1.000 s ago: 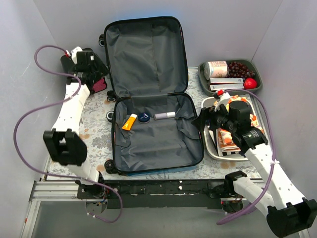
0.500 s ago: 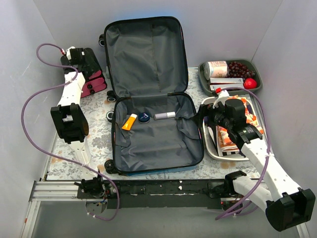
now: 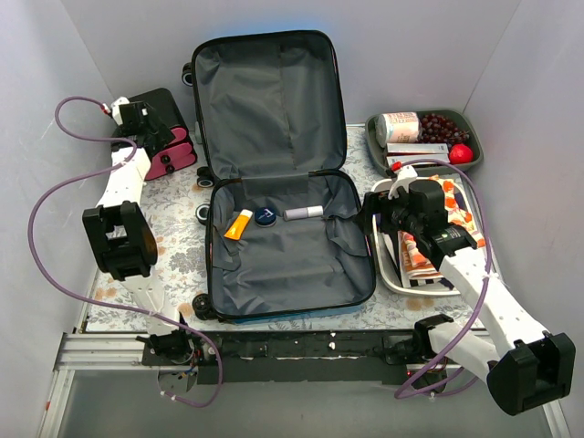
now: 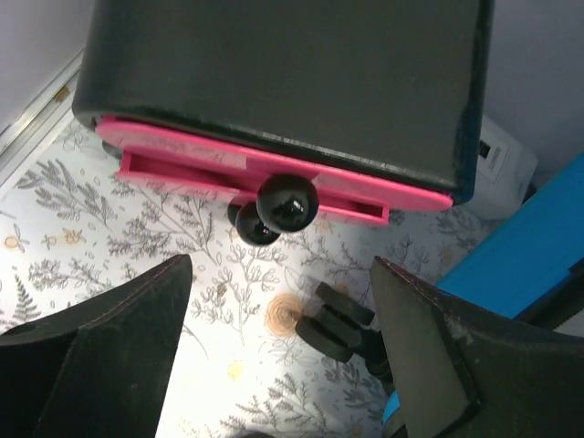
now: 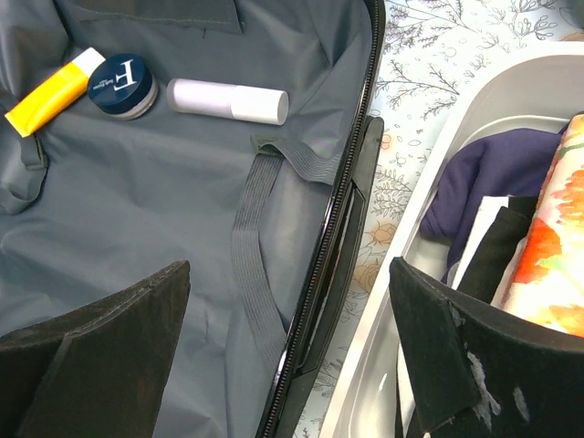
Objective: Open, take out, and arrange the luggage
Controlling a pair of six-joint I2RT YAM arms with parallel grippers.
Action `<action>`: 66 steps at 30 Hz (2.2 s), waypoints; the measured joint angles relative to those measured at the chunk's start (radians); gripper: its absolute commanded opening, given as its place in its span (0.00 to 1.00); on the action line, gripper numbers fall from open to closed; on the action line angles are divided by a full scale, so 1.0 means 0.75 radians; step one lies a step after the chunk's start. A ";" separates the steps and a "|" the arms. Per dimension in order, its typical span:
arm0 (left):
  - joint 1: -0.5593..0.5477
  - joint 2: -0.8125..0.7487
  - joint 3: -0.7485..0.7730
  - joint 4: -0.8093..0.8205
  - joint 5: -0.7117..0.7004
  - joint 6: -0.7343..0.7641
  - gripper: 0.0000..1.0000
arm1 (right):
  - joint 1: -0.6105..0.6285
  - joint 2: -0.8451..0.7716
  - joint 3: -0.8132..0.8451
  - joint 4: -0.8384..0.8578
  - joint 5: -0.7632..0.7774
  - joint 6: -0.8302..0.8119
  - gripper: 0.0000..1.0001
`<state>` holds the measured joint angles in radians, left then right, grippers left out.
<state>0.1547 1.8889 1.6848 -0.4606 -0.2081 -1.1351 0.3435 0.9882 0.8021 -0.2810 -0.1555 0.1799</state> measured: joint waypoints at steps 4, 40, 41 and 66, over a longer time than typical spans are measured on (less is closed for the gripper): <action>0.016 0.018 0.006 0.057 0.036 0.006 0.63 | 0.000 0.015 0.000 -0.003 0.014 -0.016 0.96; 0.018 0.208 0.061 0.176 0.069 0.121 0.15 | 0.000 0.009 0.008 -0.012 0.174 -0.103 0.96; 0.018 0.208 0.061 0.176 0.071 0.124 0.13 | 0.000 0.004 0.008 -0.012 0.175 -0.103 0.96; 0.018 -0.269 -0.528 0.220 0.231 -0.041 0.16 | 0.000 -0.098 -0.052 0.001 0.158 -0.104 0.97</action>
<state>0.1680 1.6875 1.2884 -0.2958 -0.0345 -1.1656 0.3435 0.9146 0.7631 -0.2802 -0.0372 0.1017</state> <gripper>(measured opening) 0.348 0.964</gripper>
